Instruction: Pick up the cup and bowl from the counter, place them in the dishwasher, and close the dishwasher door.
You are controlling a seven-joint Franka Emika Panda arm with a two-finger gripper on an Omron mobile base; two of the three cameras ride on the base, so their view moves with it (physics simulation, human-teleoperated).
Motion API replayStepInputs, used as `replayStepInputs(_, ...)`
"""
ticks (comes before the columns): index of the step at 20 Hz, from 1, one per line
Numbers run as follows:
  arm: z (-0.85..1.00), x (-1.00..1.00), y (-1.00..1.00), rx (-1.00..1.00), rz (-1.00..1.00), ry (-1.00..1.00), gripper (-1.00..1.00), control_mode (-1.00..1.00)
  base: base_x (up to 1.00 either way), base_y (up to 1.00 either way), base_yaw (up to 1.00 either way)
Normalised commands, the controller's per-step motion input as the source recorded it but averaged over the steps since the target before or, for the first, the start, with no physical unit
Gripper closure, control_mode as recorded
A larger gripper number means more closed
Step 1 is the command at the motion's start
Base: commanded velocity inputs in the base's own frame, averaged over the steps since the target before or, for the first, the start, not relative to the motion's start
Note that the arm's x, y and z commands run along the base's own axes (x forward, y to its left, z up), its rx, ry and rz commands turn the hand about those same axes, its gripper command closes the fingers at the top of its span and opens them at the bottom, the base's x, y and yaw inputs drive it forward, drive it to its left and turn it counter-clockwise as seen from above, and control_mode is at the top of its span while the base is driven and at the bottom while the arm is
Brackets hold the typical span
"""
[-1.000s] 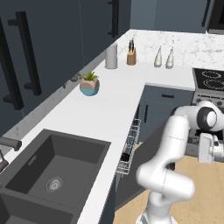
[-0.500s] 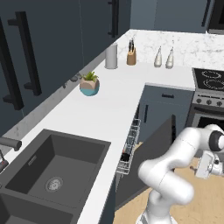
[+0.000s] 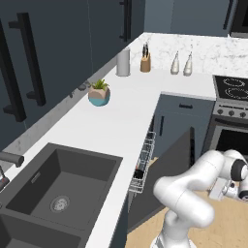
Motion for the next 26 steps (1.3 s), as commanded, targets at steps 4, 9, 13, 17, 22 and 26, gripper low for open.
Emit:
replayStepInputs(4,-0.21,0.50,0.28,0.00,0.00,0.00,-1.00,-1.00,0.00,0.00,0.00)
replayStepInputs(9,-0.11,0.43,0.32,0.00,0.00,0.00,-1.00,-1.00,0.00,0.00,0.00)
replayStepInputs(13,0.00,0.33,0.36,0.00,0.00,0.00,-1.00,-1.00,0.00,0.00,0.00)
replayStepInputs(17,0.00,0.34,0.46,0.00,0.00,0.00,-1.00,-1.00,0.00,0.00,0.00)
replayStepInputs(22,0.03,0.38,0.57,0.00,0.00,0.00,-1.00,-1.00,0.00,0.00,0.00)
replayStepInputs(26,0.10,0.47,0.84,0.00,0.00,0.00,-1.00,-1.00,0.00,0.00,0.00)
